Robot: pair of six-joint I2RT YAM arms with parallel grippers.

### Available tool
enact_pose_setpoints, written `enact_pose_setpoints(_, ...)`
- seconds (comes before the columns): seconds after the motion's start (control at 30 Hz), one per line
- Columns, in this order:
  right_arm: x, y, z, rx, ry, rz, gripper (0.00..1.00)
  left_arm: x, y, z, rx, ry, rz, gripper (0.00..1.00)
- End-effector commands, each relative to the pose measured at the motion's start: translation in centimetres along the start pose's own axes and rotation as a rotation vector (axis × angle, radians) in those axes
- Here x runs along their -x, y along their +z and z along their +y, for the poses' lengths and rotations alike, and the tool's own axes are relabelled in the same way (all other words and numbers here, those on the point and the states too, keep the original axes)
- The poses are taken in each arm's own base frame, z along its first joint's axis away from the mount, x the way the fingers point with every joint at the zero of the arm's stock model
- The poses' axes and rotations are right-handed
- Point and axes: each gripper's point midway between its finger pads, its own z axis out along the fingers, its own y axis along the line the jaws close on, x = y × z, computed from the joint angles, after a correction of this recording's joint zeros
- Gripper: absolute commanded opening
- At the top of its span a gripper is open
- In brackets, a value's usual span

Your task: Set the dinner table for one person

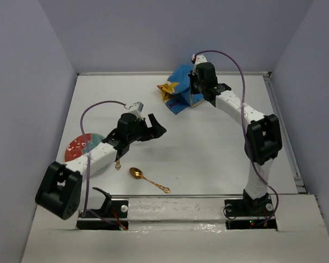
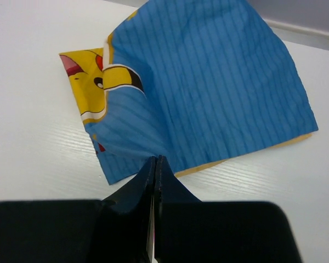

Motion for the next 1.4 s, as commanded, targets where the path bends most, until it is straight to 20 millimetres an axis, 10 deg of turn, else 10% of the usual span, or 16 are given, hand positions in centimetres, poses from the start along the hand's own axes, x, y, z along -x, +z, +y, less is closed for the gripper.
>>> enact_pose_setpoints(0.0,4.1,-2.5,1.1,0.052,0.029,-0.103,0.00,3.3,4.1,-2.5,0.001,-0.064,-0.134,0.99)
enact_pose_setpoints(0.17,4.6,-3.2,1.3,0.069,0.038,-0.117,0.00,3.2,9.3,-0.6,0.099,-0.118,-0.117,0.85)
enact_pose_setpoints(0.33,5.1,-3.6,1.8,0.096,0.055,-0.125,0.00,3.2,13.6,0.2,0.155,-0.211,-0.124,0.47)
enact_pose_setpoints(0.6,5.5,-4.0,2.2,0.119,0.057,-0.141,0.00,3.2,19.8,3.1,0.345,-0.201,-0.108,0.55)
enact_pose_setpoints(0.9,6.2,-4.5,2.6,0.147,0.070,-0.165,0.00,1.9,22.9,4.1,0.443,-0.185,-0.073,0.52)
enact_pose_setpoints(1.37,6.1,-4.4,2.7,0.151,0.078,-0.171,0.00,-0.7,24.4,5.5,0.490,-0.152,-0.016,0.22)
